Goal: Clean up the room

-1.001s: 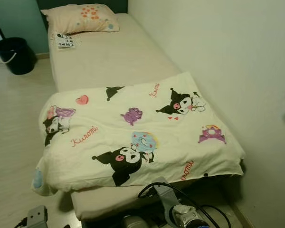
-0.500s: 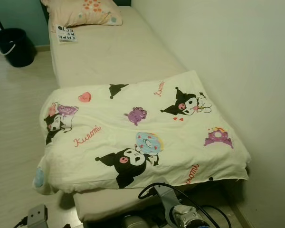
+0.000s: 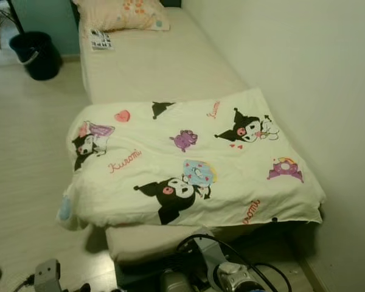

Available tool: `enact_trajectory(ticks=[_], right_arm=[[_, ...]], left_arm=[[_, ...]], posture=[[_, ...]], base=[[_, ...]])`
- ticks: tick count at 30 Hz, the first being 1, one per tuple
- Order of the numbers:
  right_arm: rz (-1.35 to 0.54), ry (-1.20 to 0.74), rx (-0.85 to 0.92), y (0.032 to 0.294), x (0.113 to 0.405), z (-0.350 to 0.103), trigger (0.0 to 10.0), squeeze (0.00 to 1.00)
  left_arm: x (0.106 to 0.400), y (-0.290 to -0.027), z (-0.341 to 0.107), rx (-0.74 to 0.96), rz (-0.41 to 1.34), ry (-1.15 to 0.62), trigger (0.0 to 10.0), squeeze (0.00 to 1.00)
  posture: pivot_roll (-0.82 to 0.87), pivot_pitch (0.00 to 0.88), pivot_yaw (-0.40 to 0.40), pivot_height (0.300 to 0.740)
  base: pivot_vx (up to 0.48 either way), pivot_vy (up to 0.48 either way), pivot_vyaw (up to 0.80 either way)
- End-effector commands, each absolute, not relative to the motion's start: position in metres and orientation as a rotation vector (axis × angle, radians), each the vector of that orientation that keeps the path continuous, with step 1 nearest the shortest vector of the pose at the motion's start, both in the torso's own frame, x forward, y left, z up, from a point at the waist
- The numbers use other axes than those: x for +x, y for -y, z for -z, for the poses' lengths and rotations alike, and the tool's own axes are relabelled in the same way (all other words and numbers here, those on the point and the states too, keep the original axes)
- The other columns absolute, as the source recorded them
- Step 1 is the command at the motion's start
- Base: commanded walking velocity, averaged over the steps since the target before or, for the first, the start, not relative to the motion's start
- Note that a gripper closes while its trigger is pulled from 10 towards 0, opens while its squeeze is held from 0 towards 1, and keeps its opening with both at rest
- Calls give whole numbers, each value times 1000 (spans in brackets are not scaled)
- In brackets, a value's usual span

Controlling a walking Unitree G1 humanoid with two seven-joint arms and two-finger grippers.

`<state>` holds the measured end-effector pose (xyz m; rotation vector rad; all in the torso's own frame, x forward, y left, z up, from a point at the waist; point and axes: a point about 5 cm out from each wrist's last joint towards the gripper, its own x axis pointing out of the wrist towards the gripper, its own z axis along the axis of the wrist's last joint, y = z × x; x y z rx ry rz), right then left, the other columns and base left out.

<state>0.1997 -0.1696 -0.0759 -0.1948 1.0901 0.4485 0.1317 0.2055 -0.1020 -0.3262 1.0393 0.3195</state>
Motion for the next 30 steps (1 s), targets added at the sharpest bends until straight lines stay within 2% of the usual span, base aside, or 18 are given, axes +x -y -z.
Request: enact_trajectory(ticks=[1, 11, 17, 30], right_arm=[[-446, -1104, -195, 171, 196, 78, 10000, 0], [-442, -1109, -197, 174, 195, 78, 10000, 0], [-443, -1112, -198, 175, 194, 79, 10000, 0], [-442, -1111, -198, 173, 195, 78, 10000, 0]], left_arm=[[95, -194, 115, -350, -331, -1183, 10000, 0], [97, -196, 114, -326, -303, -1177, 10000, 0], [96, -196, 115, -324, -310, -1181, 10000, 0], [95, -196, 115, -352, -339, -1179, 10000, 0]], posture=[[-155, 20, -20, 740], [-157, 16, -23, 740], [-160, 16, -23, 740], [-144, 15, -26, 740]], base=[[0, 0, 0], [0, 0, 0], [0, -475, 0], [0, 0, 0]])
